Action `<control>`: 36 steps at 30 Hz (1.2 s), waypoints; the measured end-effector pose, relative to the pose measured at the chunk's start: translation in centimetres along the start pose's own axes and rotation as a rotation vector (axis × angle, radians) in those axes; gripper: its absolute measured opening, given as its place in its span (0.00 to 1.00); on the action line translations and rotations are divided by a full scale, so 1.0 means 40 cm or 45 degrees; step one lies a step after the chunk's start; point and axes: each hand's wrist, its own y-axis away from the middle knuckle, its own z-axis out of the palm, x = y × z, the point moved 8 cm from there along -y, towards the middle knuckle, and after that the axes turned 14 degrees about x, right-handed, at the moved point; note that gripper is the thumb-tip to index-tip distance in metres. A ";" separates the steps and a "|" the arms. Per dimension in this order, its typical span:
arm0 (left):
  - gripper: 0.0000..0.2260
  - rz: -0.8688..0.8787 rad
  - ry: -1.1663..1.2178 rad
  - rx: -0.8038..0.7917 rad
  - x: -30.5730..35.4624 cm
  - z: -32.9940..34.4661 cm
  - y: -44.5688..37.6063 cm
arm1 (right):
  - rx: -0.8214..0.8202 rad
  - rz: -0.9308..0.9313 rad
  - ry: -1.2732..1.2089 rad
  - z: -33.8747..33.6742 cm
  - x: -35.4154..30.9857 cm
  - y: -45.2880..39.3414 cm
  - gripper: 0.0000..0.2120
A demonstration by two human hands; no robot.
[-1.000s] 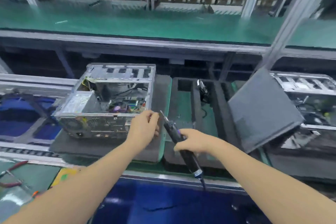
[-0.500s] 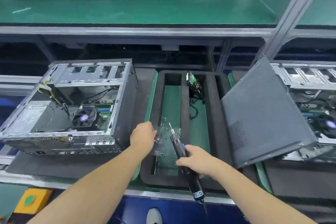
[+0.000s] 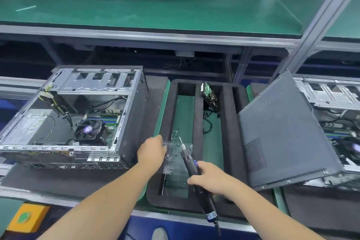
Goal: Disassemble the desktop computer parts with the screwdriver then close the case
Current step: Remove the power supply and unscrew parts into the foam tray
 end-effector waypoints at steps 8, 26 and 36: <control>0.02 -0.474 1.066 0.071 0.024 -0.069 -0.018 | 0.013 -0.048 0.012 -0.014 -0.041 0.015 0.13; 0.07 -0.404 1.158 -0.137 0.034 -0.135 -0.006 | 0.126 -0.154 0.003 -0.090 -0.139 0.061 0.12; 0.09 -0.084 0.539 -0.293 0.026 0.056 0.009 | 0.159 0.056 -0.030 -0.029 0.023 0.020 0.14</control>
